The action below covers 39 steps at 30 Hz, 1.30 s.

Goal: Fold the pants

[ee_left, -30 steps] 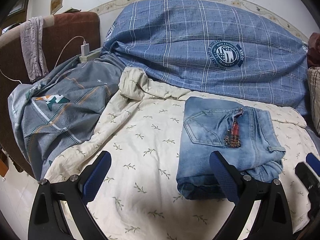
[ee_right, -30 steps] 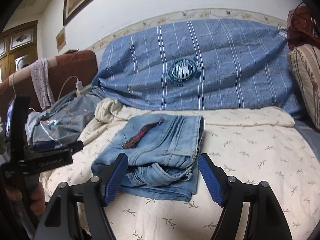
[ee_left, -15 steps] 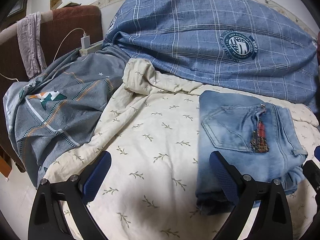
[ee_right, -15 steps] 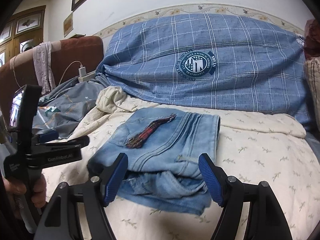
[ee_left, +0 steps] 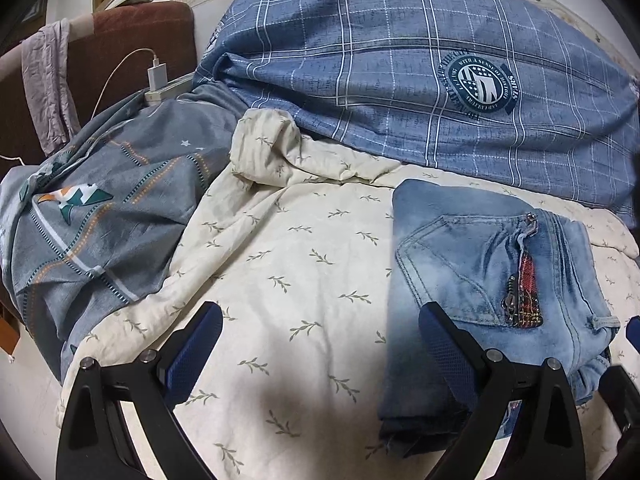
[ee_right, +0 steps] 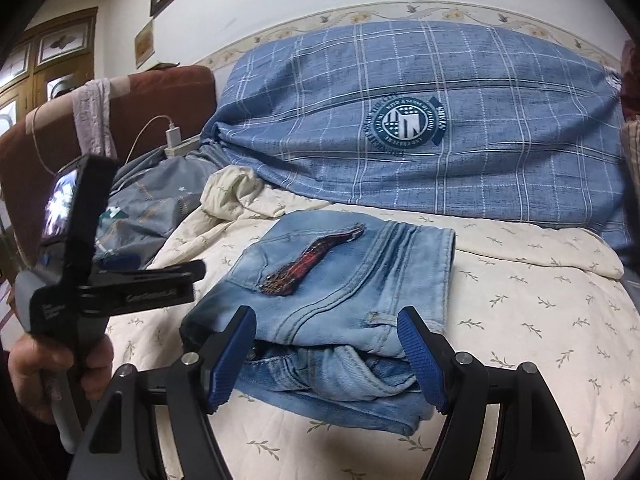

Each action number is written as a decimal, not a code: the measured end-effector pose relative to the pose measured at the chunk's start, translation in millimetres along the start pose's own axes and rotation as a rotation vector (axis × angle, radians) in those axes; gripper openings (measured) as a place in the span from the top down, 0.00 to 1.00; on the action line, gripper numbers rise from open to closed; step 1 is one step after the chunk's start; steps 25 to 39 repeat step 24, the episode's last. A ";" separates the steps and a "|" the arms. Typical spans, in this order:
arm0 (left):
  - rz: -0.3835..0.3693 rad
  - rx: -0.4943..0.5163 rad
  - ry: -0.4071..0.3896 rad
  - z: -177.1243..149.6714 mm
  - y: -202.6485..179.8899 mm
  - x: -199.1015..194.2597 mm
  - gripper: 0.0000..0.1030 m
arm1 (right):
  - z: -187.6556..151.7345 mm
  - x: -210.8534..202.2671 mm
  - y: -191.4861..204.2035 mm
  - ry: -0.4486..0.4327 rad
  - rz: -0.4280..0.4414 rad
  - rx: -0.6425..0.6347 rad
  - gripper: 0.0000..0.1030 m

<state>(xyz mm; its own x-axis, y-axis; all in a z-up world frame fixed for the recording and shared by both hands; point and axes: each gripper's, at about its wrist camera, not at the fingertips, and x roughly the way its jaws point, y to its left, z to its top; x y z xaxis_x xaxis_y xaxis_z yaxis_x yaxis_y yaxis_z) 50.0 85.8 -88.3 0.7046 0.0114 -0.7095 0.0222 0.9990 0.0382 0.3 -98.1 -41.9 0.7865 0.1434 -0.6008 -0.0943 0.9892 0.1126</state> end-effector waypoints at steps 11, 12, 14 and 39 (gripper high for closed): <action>-0.020 0.022 -0.014 1.1 -10.0 -4.3 0.04 | -6.8 0.2 0.2 0.027 0.001 -0.017 0.26; -0.024 0.021 -0.016 1.2 -9.8 -5.3 0.04 | -7.9 -0.4 -1.1 0.029 -0.004 -0.019 0.26; -0.029 0.017 -0.022 1.3 -9.0 -7.0 0.04 | -10.2 -1.1 -3.6 0.035 -0.015 -0.019 0.26; -0.067 0.008 0.001 1.1 -7.0 -4.6 0.04 | -7.1 3.0 -21.8 0.043 -0.024 0.057 0.26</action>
